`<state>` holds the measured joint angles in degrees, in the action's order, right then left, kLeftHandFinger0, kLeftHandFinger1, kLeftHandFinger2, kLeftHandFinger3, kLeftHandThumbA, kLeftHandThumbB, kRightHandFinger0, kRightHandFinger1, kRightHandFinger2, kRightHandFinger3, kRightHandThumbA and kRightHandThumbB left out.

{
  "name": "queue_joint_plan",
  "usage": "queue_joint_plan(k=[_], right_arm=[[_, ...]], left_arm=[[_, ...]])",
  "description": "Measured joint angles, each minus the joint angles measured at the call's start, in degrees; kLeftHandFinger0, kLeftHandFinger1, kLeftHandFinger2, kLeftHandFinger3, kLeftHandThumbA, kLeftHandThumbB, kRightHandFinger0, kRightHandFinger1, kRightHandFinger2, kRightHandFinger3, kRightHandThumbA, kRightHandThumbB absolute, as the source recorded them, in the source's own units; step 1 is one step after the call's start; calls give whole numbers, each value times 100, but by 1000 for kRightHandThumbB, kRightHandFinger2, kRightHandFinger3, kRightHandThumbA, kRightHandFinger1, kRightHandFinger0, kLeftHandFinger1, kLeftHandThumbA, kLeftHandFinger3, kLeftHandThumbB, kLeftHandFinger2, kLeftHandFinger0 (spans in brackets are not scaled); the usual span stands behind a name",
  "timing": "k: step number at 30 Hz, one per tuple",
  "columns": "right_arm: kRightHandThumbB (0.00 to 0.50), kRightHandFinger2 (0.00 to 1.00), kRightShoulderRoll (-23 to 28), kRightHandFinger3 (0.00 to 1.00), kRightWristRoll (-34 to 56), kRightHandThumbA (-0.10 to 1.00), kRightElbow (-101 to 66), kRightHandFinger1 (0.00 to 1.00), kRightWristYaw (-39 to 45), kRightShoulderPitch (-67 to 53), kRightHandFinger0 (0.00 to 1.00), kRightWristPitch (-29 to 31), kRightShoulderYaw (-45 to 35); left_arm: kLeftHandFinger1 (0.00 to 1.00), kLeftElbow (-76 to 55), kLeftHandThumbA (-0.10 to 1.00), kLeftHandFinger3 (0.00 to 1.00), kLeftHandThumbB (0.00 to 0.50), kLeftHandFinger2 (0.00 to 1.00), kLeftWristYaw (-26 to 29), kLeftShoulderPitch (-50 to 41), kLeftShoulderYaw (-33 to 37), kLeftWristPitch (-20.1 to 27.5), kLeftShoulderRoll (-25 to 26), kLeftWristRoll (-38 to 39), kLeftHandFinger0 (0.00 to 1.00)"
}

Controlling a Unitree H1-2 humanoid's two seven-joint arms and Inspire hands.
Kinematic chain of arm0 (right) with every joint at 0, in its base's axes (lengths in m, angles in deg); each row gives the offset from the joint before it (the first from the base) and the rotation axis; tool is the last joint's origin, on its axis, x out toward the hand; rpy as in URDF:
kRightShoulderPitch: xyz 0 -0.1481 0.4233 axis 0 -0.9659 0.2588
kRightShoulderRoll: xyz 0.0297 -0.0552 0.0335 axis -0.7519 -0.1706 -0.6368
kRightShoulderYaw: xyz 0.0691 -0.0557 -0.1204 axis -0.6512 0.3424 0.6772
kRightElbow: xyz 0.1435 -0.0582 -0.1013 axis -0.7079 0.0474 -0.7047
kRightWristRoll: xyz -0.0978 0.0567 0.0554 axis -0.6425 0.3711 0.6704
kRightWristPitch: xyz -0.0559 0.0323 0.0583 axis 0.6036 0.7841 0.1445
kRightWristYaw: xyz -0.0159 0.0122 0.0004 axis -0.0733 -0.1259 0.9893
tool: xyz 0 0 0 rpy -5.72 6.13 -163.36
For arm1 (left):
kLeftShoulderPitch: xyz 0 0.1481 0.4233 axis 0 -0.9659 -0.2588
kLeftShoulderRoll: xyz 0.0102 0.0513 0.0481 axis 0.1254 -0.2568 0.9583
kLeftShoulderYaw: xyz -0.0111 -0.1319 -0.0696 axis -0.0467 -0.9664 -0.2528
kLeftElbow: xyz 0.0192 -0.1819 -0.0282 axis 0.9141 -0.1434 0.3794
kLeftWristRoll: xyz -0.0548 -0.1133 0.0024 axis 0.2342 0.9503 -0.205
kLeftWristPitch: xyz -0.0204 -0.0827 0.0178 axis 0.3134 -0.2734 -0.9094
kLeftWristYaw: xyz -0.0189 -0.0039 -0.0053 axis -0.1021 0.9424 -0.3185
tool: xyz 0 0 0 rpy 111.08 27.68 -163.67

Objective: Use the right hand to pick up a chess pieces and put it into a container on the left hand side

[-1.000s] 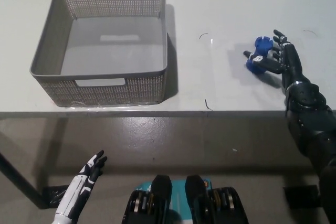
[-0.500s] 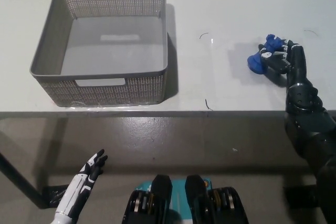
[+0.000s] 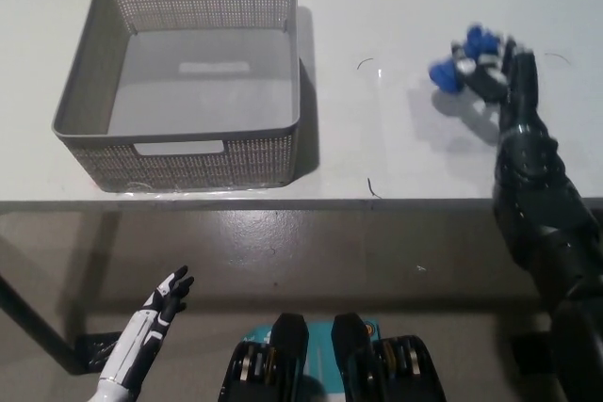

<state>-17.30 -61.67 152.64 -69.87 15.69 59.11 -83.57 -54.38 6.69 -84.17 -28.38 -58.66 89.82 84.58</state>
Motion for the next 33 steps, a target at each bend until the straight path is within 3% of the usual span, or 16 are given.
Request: queue_joint_plan(k=[6,9,11,13,16,17,19,22,24,26,33], right_arm=[[109,436,-248,434,6,-100,-949,123,91,216,0,-66,115],[102,344,-363,356,-33,-100,-1074,51,100,410,0,-110,251],[107,262,-461,245,-68,-100,-1086,1,95,525,0,-148,337],[118,267,-602,226,-111,-100,-1071,9,87,633,0,-183,447],[136,381,-796,274,-174,-100,-988,102,89,756,0,-184,597],[126,449,-869,363,-198,-100,-939,137,87,809,0,-188,645],[122,463,-964,457,-224,-100,-872,133,86,871,0,-188,728],[128,469,-1171,483,-316,-100,-617,136,86,1066,0,-187,947],[126,534,-1283,518,-357,-100,-474,177,84,1168,0,-187,1017],[117,644,-1421,631,-385,-100,-236,255,84,1309,0,-187,1077],[117,590,-1745,540,-542,-100,592,203,72,1700,0,-138,1423]], left_arm=[[1000,-2,1000,1000,376,1000,-12,16,1,-10,5,-1,1000],[1000,-2,1000,1000,390,1000,-29,22,1,-35,6,2,1000],[1000,-2,1000,1000,394,1000,-32,22,2,-48,10,2,1000],[1000,-4,1000,1000,397,1000,-36,22,2,-65,11,0,1000],[1000,-12,1000,1000,393,1000,-42,22,4,-91,13,-1,1000],[1000,-15,1000,1000,384,1000,-43,22,5,-99,15,-1,1000],[1000,-22,1000,1000,384,1000,-44,24,9,-104,15,-3,1000],[1000,-24,1000,1000,385,1000,-51,34,28,-105,37,-15,1000],[1000,-24,1000,1000,382,1000,-58,38,31,-106,50,-17,1000],[1000,-36,1000,1000,377,1000,-71,42,37,-112,66,-21,1000],[1000,-43,1000,1000,393,1000,-130,78,47,-145,70,-19,1000]])
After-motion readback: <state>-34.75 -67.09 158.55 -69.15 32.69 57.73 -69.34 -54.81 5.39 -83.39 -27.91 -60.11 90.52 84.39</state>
